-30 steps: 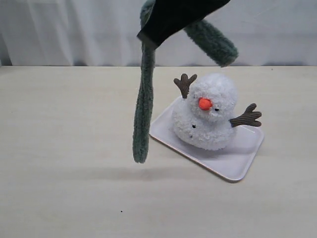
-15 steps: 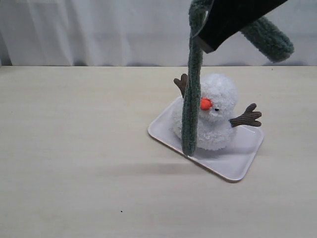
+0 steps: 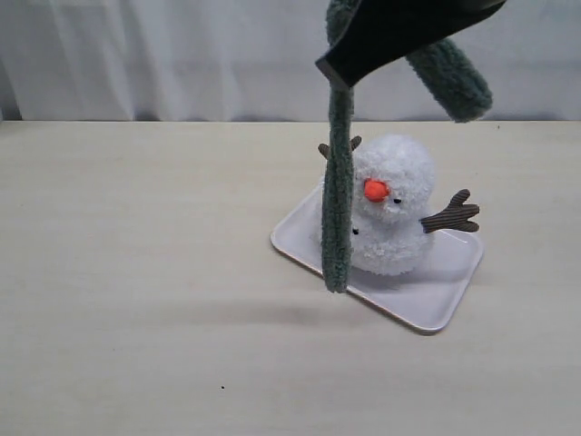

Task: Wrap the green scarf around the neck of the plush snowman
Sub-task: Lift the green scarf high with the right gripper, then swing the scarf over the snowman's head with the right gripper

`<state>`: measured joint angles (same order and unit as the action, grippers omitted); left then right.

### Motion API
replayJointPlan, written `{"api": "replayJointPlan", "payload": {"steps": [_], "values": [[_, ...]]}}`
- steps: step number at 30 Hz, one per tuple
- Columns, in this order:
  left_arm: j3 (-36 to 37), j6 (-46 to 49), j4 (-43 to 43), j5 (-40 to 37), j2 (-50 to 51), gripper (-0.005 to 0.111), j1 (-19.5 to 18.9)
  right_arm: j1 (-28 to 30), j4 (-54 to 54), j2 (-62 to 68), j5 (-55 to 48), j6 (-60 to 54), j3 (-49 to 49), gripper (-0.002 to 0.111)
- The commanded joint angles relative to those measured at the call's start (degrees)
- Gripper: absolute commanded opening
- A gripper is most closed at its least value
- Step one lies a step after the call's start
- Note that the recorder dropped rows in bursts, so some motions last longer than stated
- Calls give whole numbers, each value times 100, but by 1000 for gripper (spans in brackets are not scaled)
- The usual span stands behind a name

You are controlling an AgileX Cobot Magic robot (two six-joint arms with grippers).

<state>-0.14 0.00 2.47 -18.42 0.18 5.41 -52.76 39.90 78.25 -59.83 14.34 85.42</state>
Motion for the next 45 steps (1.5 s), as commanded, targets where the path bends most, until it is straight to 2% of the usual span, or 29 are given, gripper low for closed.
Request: {"api": "replayJointPlan", "payload": {"steps": [1,6,14,25,31,39,45], "values": [[14,0,-16,75,-18,0,-13,4,36,136,673,197,-21,4],[14,0,-16,75,-18,0,-13,4,393,444,616,197,-21,4],[14,0,-16,75,-18,0,-13,6,1551,776,-401,197,-21,4],[14,0,-16,75,-18,0,-13,480,1537,820,-752,300,-21,4],[14,0,-16,75,-18,0,-13,800,1330,830,-636,675,-21,4],[14,0,-16,75,-18,0,-13,898,1200,921,341,1011,-21,4],[14,0,-16,75,-18,0,-13,1143,1435,1301,287,1361,-21,4]]}}
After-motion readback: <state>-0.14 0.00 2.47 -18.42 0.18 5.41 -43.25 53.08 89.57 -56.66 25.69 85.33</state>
